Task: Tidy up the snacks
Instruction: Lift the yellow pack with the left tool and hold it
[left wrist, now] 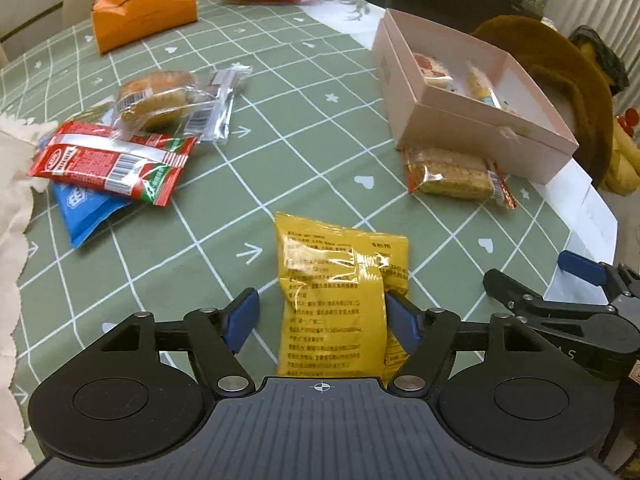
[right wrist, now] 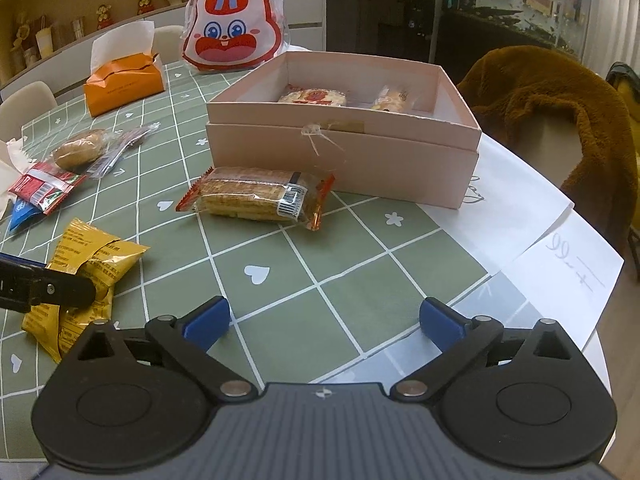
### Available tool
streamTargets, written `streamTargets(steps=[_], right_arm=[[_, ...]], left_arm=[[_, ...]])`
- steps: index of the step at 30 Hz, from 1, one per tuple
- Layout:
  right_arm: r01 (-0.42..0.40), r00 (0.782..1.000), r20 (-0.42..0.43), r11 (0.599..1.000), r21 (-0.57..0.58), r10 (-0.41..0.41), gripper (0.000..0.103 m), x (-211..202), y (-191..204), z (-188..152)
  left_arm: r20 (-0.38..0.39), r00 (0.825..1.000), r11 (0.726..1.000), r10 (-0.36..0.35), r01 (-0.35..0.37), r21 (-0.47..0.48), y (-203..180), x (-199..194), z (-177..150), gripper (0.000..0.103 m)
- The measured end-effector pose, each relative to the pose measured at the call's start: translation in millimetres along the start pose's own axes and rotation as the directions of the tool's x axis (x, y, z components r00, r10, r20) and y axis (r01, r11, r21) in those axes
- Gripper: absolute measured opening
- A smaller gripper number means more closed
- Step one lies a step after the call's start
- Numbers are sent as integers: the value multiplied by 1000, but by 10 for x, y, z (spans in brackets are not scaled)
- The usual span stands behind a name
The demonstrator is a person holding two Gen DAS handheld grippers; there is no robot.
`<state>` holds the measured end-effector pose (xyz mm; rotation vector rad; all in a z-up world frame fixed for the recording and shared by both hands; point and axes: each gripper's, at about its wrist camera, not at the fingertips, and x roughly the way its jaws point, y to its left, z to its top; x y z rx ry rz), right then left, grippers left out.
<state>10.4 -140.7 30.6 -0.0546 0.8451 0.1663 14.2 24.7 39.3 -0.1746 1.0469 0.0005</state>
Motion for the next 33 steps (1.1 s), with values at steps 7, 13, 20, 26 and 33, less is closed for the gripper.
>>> streamTargets(steps=[7, 13, 20, 26, 33], right_arm=[[3, 1000, 13, 1000, 2, -3, 103, -6, 1, -22], [-18, 999, -32, 1000, -20, 17, 103, 1, -14, 34], [-48, 996, -80, 998, -34, 45, 99, 14, 17, 209], [-47, 998, -49, 999, -19, 46, 99, 137, 174, 519], [-51, 994, -92, 998, 45, 55, 99, 484, 381, 774]], left_arm=[[4, 1000, 999, -16, 16, 37, -93, 30, 21, 75], [-1, 1000, 1000, -3, 3, 17, -91, 33, 49, 69], [0, 997, 994, -81, 81, -77, 55, -18, 70, 51], [-1, 997, 991, -83, 82, -104, 91, -57, 91, 51], [-28, 996, 991, -90, 87, -105, 64, -13, 128, 51]])
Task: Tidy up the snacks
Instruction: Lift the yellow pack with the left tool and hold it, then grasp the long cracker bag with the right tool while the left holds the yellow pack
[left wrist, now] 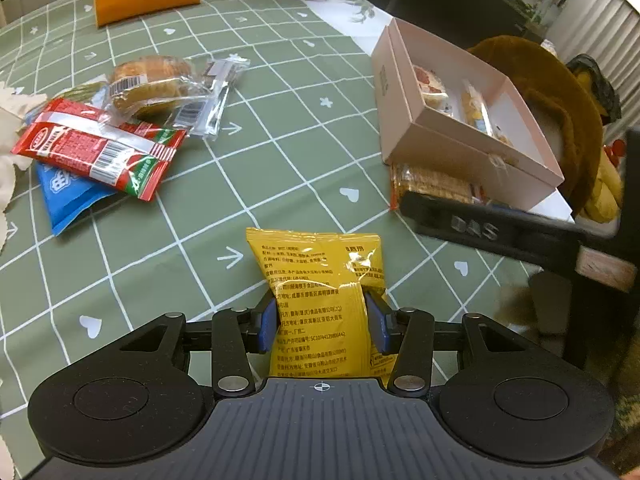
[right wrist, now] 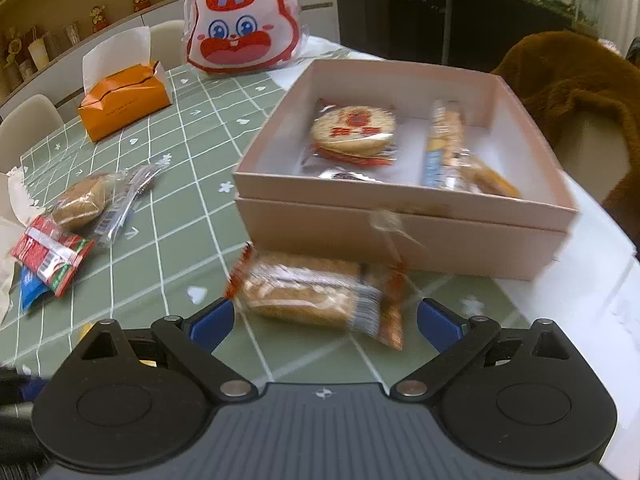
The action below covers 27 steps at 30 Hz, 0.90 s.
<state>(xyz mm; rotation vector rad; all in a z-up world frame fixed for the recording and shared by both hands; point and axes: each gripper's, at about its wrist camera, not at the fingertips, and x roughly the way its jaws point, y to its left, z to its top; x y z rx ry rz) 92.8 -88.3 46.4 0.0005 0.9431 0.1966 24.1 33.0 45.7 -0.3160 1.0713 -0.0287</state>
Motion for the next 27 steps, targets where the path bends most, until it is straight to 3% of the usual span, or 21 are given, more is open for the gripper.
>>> streamTargets(steps=[6, 13, 16, 19, 20, 23, 27], right_arm=[[14, 1000, 13, 997, -77, -13, 92, -18, 28, -10], [1, 1000, 12, 992, -130, 0, 91, -336, -454, -310], [78, 995, 69, 981, -176, -66, 91, -481, -651, -487], [178, 973, 181, 967, -181, -145, 91, -670, -781, -630], [173, 972, 188, 969, -175, -139, 91, -720, -812, -650], [82, 988, 143, 991, -109, -65, 91, -845, -943, -645], [17, 1000, 17, 999, 35, -17, 91, -847, -1110, -538]], left_arm=[[-7, 1000, 1000, -10, 10, -3, -14, -21, 6, 51], [-18, 999, 1000, -26, 26, -10, -35, -30, -2, 51], [-24, 999, 999, -32, 32, -12, -51, -23, -12, 51], [-36, 999, 999, -41, 41, -9, -84, 0, -24, 51], [-41, 998, 999, -44, 43, -8, -98, 10, -30, 51], [-44, 998, 999, -46, 46, -4, -133, 13, -48, 51], [-45, 997, 999, -54, 54, -2, -169, 0, -56, 51]])
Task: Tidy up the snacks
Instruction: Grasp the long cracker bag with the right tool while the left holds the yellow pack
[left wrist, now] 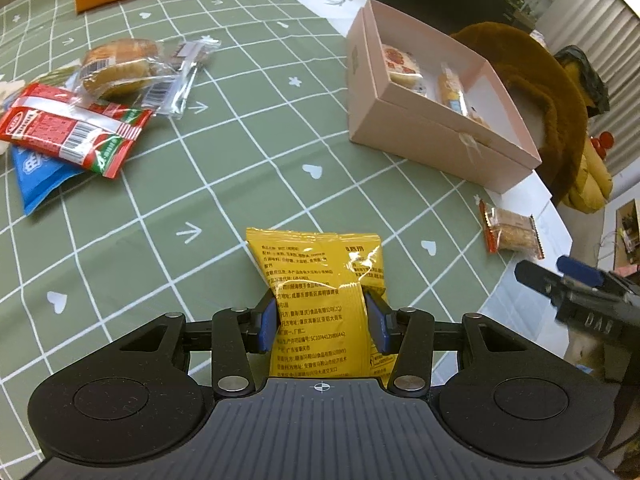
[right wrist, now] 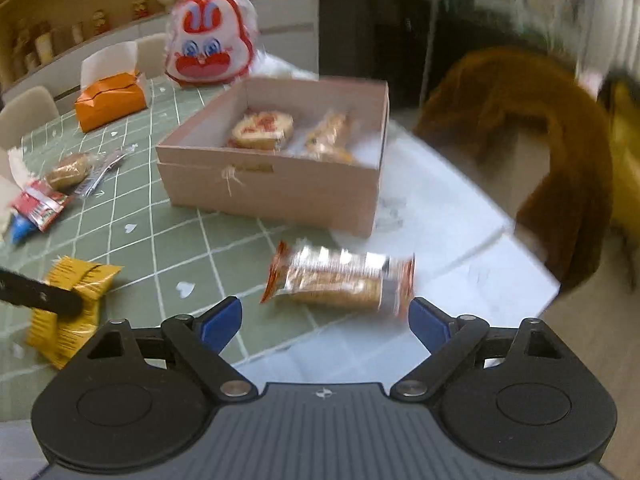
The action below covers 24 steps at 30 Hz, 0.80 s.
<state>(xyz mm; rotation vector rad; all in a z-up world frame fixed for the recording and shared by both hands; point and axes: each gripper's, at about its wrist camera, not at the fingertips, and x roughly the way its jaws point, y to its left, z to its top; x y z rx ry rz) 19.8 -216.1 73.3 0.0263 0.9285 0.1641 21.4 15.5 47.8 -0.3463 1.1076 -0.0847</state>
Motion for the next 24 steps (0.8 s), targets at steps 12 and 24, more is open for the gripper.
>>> streamTargets(steps=[12, 24], right_arm=[[118, 992, -68, 973, 197, -106, 90, 688, 98, 331], [-17, 1000, -24, 987, -161, 14, 31, 365, 533, -139]], left_arm=[[-2, 1000, 1000, -14, 14, -13, 20, -42, -10, 51], [-9, 1000, 1000, -20, 20, -1, 2, -28, -36, 51]])
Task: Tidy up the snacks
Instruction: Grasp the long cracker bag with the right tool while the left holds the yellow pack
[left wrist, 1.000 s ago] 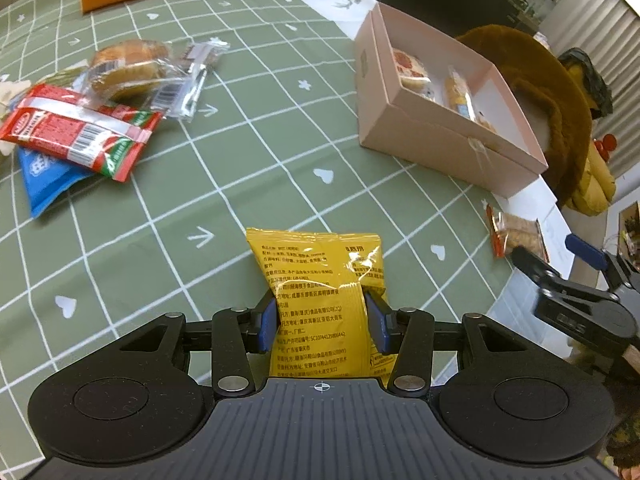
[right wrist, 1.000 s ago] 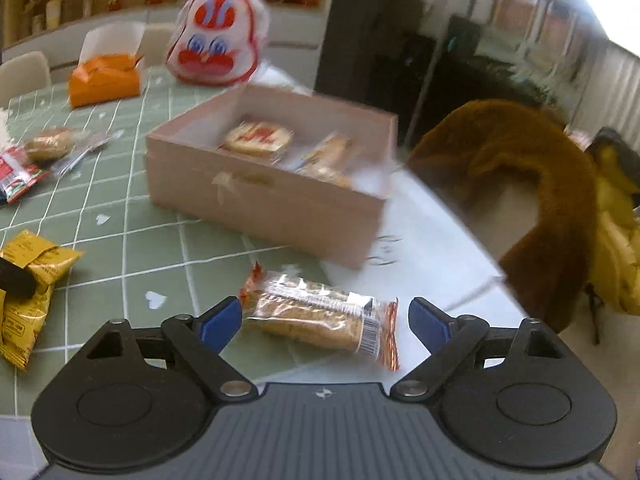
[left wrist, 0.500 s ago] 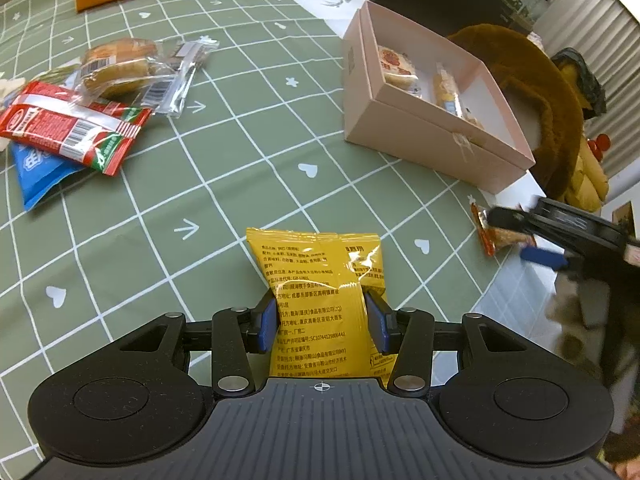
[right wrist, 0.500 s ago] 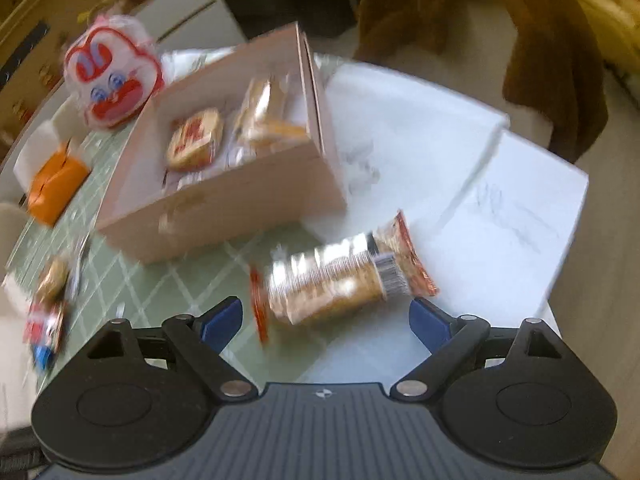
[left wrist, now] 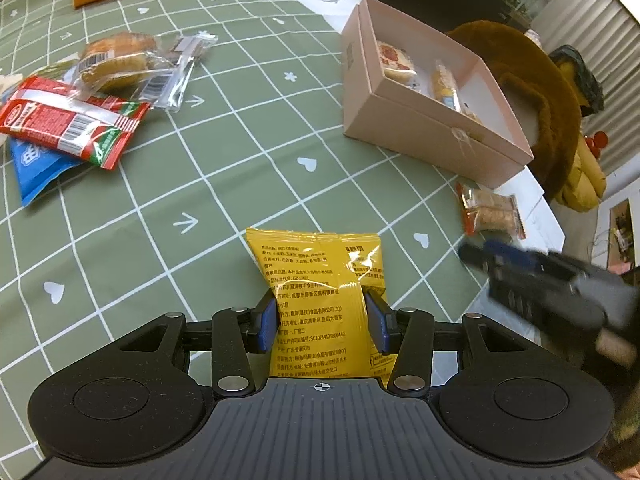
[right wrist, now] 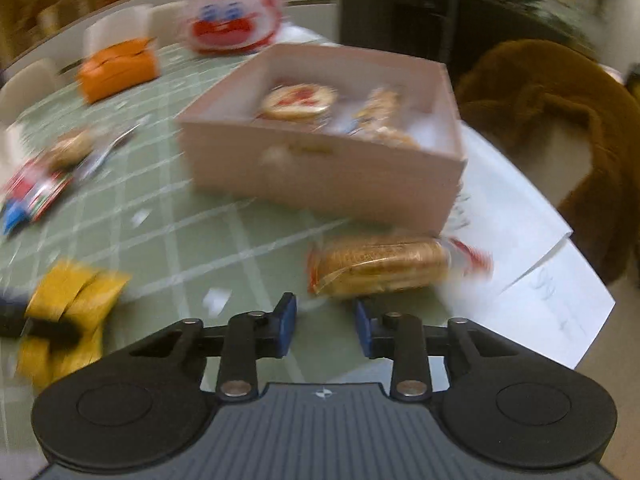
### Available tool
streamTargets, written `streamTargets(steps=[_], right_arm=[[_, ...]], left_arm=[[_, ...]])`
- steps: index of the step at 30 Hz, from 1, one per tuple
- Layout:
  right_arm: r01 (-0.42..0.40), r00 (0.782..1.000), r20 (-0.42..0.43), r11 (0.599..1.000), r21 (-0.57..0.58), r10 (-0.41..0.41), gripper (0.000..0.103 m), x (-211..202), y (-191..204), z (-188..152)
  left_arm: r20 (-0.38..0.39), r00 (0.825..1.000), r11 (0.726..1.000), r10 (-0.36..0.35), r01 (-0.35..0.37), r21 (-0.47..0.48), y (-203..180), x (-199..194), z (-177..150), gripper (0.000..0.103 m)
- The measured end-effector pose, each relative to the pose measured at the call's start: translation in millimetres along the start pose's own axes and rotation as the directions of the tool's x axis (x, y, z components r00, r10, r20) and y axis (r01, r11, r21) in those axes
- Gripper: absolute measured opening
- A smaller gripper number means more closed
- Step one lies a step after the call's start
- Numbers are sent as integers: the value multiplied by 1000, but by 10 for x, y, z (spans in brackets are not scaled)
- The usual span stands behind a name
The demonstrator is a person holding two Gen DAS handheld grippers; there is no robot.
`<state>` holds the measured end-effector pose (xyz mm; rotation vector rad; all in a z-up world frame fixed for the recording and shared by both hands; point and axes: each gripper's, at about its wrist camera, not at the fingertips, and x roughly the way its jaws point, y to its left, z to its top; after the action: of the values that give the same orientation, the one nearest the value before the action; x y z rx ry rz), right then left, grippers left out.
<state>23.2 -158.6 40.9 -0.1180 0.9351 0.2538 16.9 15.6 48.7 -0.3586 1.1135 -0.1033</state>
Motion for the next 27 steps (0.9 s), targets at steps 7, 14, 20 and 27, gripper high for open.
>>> streamTargets(steps=[7, 14, 20, 27], right_arm=[[-36, 999, -22, 997, 65, 37, 33, -266, -165, -185], [9, 996, 86, 988, 157, -23, 74, -168, -509, 164], [-38, 998, 51, 970, 240, 26, 74, 53, -711, 345], [-277, 960, 10, 951, 134, 278, 74, -173, -309, 175]], left_arm=[[-10, 1000, 1000, -3, 3, 15, -67, 38, -27, 51], [-12, 1000, 1000, -8, 8, 26, -102, 20, -40, 51], [-11, 1000, 1000, -4, 4, 16, -68, 27, -29, 51], [-11, 1000, 1000, 9, -9, 7, -52, 62, -11, 51]])
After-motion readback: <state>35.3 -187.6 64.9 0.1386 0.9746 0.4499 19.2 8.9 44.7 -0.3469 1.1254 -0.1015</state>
